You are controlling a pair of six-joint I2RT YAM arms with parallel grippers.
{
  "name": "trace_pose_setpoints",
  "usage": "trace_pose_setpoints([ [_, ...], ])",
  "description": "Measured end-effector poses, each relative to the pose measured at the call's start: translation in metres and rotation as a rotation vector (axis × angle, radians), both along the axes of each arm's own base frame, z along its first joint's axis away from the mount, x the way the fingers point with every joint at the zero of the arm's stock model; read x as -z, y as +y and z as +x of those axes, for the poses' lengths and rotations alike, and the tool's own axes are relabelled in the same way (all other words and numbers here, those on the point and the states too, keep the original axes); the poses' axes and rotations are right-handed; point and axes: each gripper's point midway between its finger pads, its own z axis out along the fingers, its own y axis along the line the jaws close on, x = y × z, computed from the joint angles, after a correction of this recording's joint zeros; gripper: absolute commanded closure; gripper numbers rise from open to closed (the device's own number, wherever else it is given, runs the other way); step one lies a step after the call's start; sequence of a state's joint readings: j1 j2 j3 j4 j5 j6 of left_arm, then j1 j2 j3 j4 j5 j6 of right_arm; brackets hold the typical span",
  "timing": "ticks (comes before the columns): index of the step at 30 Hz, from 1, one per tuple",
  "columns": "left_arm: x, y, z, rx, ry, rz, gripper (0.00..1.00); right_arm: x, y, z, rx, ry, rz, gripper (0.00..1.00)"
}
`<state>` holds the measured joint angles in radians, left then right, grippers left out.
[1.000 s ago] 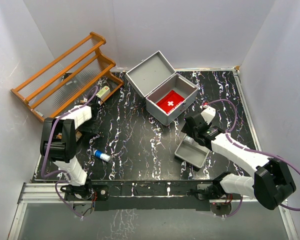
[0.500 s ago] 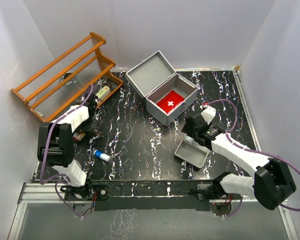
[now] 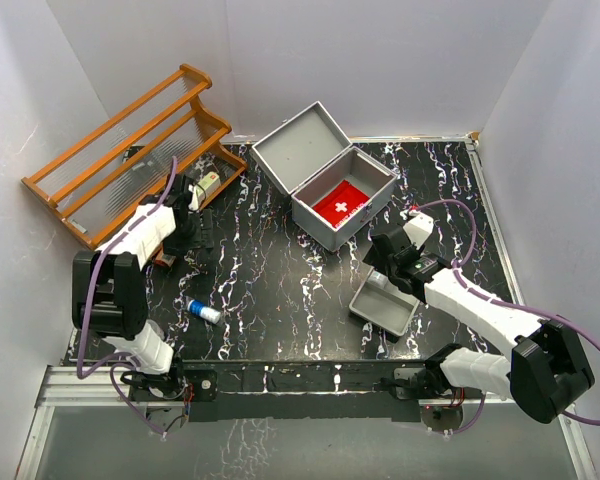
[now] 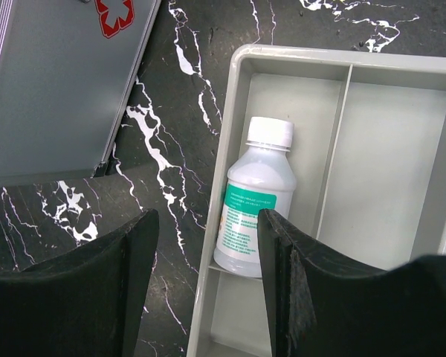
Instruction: Organize the medicine kit
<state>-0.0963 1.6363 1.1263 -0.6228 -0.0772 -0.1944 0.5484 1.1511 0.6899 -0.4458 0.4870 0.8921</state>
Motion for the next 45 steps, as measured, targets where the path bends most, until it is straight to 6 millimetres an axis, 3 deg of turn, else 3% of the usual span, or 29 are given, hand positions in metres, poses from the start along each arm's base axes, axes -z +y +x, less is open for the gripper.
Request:
trace_pose_setpoints([
  [5,-0.018,0.017,0.004,-0.013,-0.053,0.090,0.14,0.000,0.000,0.000,0.000,-0.001,0.001,0.47],
  [9,-0.023,0.039,0.004,-0.037,-0.063,0.212,0.13,0.000,0.000,0.000,-0.001,-0.002,0.001,0.47],
  [12,-0.017,0.051,0.006,-0.045,-0.036,0.281,0.22,0.000,0.001,0.000,-0.003,-0.001,0.005,0.47],
  [17,0.011,0.056,0.003,-0.019,0.059,0.325,0.35,0.000,0.002,0.000,-0.005,0.000,0.007,0.47],
  [22,0.011,0.063,0.003,-0.015,0.070,0.366,0.54,0.000,0.002,0.000,-0.004,-0.001,0.007,0.48],
  [24,0.011,0.064,0.002,-0.015,0.072,0.371,0.54,0.000,0.002,0.001,-0.004,-0.001,0.008,0.48],
  [28,0.011,0.064,0.002,-0.012,0.072,0.368,0.37,0.000,0.002,0.001,-0.004,-0.003,0.009,0.48],
  [31,0.014,0.064,0.003,-0.007,0.077,0.368,0.36,-0.001,0.002,0.001,-0.004,-0.003,0.009,0.48],
  [38,0.033,0.066,-0.003,0.016,0.156,0.388,0.53,-0.001,0.002,0.001,-0.004,-0.004,0.009,0.48],
  [45,0.034,0.065,-0.003,0.015,0.155,0.384,0.65,-0.006,0.002,0.001,-0.005,-0.021,0.019,0.48],
])
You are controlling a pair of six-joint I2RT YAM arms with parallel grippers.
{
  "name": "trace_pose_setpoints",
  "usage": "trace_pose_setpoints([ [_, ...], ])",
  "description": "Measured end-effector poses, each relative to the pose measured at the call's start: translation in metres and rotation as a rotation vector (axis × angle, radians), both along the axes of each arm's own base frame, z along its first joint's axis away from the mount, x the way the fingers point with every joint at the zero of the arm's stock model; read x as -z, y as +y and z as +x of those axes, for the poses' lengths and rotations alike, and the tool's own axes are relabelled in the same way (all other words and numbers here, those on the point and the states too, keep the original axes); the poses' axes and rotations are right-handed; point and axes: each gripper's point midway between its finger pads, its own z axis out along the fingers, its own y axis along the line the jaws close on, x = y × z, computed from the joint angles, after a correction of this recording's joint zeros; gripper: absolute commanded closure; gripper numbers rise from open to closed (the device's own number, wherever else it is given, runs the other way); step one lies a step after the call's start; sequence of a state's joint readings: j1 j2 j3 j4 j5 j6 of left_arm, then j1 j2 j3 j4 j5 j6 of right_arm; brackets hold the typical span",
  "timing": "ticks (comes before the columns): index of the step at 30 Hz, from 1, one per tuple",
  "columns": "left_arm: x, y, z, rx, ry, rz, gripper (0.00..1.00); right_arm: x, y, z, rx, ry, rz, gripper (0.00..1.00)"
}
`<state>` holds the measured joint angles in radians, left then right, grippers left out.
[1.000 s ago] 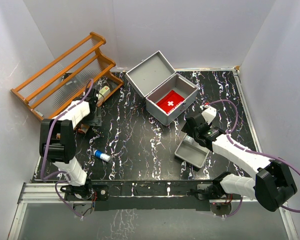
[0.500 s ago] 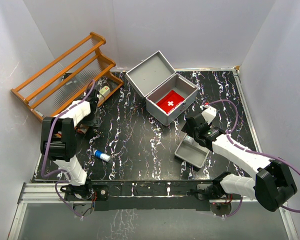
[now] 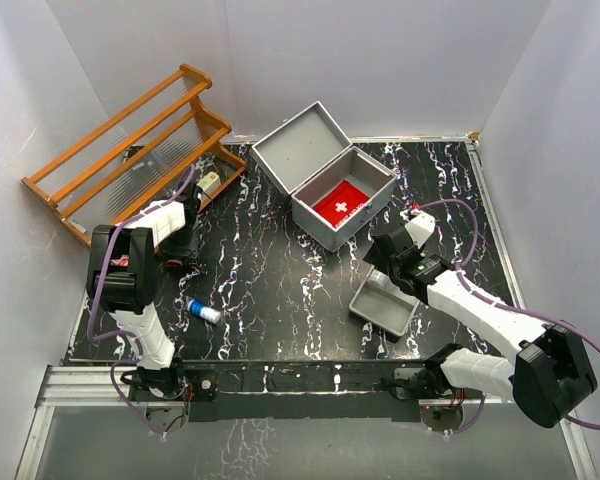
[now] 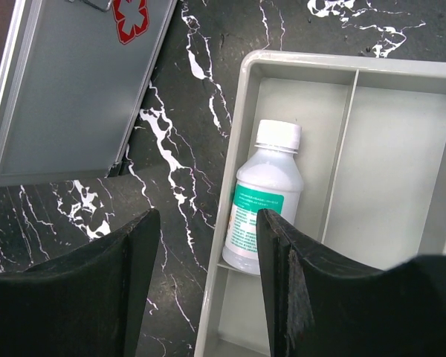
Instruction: Organize the medicine kit
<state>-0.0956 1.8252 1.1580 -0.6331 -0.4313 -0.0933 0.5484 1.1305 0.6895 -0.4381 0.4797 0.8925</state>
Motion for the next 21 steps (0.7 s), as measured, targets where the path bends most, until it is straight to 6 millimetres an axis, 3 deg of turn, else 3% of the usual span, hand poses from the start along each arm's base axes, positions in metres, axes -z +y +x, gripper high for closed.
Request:
trace_pose_setpoints([
  [4,-0.001,-0.006,0.000,-0.004,-0.010,-0.039,0.67,-0.005,-0.001,0.000,0.002,-0.015,0.006,0.48],
  [9,-0.014,-0.032,0.002,0.001,-0.075,-0.182,0.67,-0.011,-0.002,0.000,0.003,-0.036,0.008,0.48],
  [17,-0.098,-0.101,0.015,0.105,-0.358,-0.495,0.66,-0.037,-0.010,-0.001,-0.001,-0.116,0.001,0.47],
  [21,-0.127,-0.141,0.012,0.194,-0.427,-0.612,0.66,-0.050,-0.017,-0.003,0.002,-0.142,-0.021,0.47],
])
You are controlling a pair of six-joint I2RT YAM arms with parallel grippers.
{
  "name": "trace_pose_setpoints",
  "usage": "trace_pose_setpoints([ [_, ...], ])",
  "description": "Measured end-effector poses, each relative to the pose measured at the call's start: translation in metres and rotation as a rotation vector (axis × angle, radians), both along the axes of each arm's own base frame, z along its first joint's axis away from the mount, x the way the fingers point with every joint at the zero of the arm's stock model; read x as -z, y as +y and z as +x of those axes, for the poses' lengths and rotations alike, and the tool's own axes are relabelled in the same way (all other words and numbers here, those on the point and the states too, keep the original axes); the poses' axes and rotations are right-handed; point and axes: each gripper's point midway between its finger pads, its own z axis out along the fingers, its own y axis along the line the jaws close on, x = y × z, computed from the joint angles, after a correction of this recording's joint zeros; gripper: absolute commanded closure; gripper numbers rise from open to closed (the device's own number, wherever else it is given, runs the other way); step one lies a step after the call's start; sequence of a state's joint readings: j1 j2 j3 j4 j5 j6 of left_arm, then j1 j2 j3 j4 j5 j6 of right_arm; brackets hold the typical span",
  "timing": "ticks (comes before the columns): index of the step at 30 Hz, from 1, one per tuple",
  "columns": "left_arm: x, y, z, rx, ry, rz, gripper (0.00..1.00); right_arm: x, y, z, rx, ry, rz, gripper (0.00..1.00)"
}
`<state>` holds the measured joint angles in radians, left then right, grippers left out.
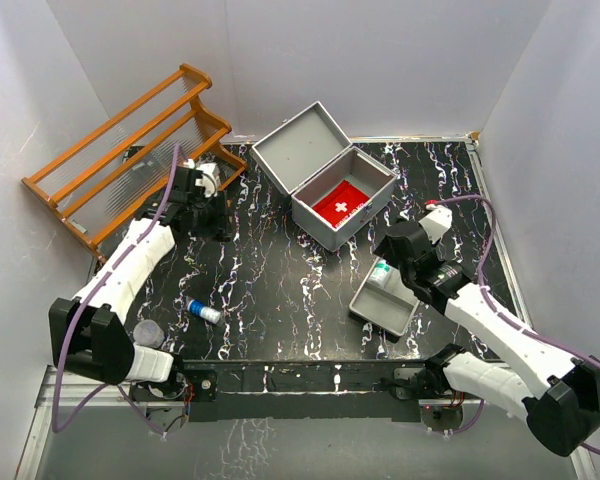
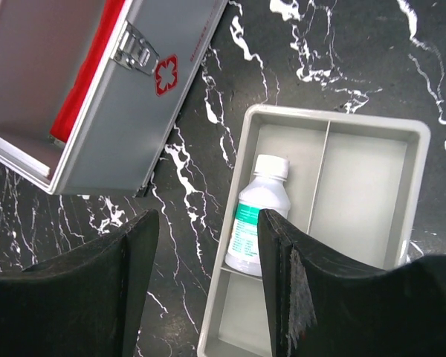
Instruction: Organize the medicine kit
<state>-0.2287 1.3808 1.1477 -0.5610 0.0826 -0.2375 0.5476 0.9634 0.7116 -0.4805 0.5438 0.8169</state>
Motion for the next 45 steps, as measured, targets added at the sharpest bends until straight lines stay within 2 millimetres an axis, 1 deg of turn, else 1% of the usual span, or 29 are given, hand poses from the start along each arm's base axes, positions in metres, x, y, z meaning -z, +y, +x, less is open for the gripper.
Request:
trace_pose_setpoints([
  [5,-0.028,-0.056,-0.006,0.134,-0.058,-0.117,0.66,-0.030,-0.007,0.000,0.014,-0.061,-0.007,0.46],
  [9,-0.045,-0.092,-0.011,0.201,-0.086,-0.237,0.66,-0.063,-0.016,-0.003,0.042,-0.137,0.011,0.47],
  [13,-0.068,-0.131,-0.016,0.279,-0.132,-0.366,0.66,-0.086,-0.026,-0.009,0.070,-0.195,0.028,0.47],
  [17,-0.089,-0.182,-0.036,0.420,-0.172,-0.475,0.66,-0.105,-0.035,-0.017,0.091,-0.232,0.037,0.47],
  [19,-0.091,-0.203,-0.043,0.474,-0.168,-0.509,0.66,-0.119,-0.039,-0.020,0.102,-0.262,0.050,0.47],
  [21,-0.088,-0.228,-0.049,0.525,-0.150,-0.536,0.66,-0.129,-0.042,-0.023,0.111,-0.288,0.063,0.47],
  [23,-0.080,-0.250,-0.052,0.561,-0.127,-0.544,0.66,-0.136,-0.045,-0.026,0.120,-0.309,0.073,0.47],
  [25,-0.068,-0.274,-0.054,0.588,-0.093,-0.548,0.66,-0.141,-0.050,-0.030,0.133,-0.326,0.077,0.47],
  [30,-0.040,-0.324,-0.057,0.641,-0.029,-0.547,0.66,-0.156,-0.063,-0.037,0.181,-0.377,0.083,0.47],
  [32,-0.032,-0.344,-0.060,0.667,-0.014,-0.550,0.65,-0.161,-0.070,-0.040,0.207,-0.398,0.084,0.47],
  [33,-0.027,-0.358,-0.063,0.687,-0.005,-0.551,0.65,-0.163,-0.073,-0.042,0.218,-0.407,0.084,0.48],
  [37,-0.007,-0.400,-0.078,0.748,0.031,-0.546,0.65,-0.168,-0.083,-0.047,0.256,-0.432,0.081,0.50],
  [40,0.007,-0.428,-0.089,0.773,0.061,-0.551,0.65,-0.168,-0.091,-0.052,0.288,-0.437,0.073,0.51],
  [45,0.026,-0.458,-0.099,0.791,0.094,-0.550,0.66,-0.172,-0.111,-0.065,0.379,-0.470,0.079,0.52],
])
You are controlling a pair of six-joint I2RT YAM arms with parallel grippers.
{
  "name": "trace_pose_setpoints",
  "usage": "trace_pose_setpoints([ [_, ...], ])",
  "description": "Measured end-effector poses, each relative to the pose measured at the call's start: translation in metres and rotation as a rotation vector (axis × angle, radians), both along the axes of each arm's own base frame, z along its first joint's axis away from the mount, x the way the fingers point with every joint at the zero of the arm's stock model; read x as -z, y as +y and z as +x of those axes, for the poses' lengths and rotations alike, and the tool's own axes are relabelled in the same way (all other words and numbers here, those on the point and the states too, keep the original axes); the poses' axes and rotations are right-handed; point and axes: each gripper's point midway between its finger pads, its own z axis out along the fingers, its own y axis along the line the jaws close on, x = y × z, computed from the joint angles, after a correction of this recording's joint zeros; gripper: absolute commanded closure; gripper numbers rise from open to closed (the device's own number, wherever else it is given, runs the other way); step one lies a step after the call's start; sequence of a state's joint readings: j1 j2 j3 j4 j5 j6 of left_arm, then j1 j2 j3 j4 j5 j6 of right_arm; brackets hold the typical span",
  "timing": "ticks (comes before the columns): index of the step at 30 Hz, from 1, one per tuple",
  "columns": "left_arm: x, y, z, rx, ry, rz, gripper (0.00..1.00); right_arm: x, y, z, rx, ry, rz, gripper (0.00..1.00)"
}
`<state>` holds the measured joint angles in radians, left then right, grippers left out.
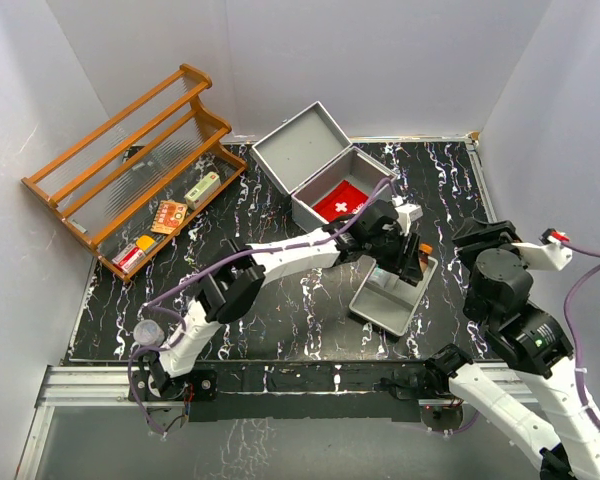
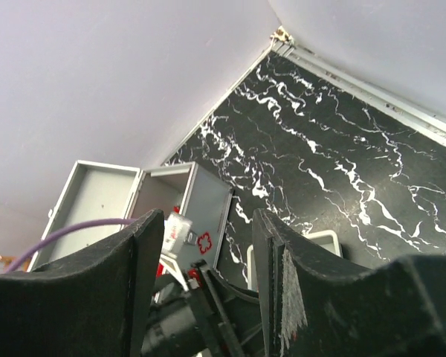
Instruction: Organize the medicine kit
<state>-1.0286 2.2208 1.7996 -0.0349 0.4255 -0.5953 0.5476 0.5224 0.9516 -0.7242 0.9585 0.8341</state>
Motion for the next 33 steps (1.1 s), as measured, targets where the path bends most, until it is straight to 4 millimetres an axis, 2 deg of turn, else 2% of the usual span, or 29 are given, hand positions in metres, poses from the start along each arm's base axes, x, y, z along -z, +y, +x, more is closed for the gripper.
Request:
trace_pose_setpoints([
  [5,0.022,-0.010,-0.003,-0.013,0.004,0.049,0.65,-0.007,-0.013,-0.009,0.053,-0.039,0.016,0.51],
  [13,0.051,-0.008,-0.005,-0.027,0.025,0.145,0.59,0.002,-0.014,-0.008,0.064,-0.020,0.004,0.51],
  [24,0.053,-0.005,-0.003,-0.032,0.021,0.189,0.45,0.009,-0.010,-0.004,0.055,-0.002,0.006,0.45],
  [33,0.051,-0.004,-0.005,-0.017,0.019,0.194,0.46,0.010,-0.006,-0.003,0.037,0.004,0.007,0.45],
])
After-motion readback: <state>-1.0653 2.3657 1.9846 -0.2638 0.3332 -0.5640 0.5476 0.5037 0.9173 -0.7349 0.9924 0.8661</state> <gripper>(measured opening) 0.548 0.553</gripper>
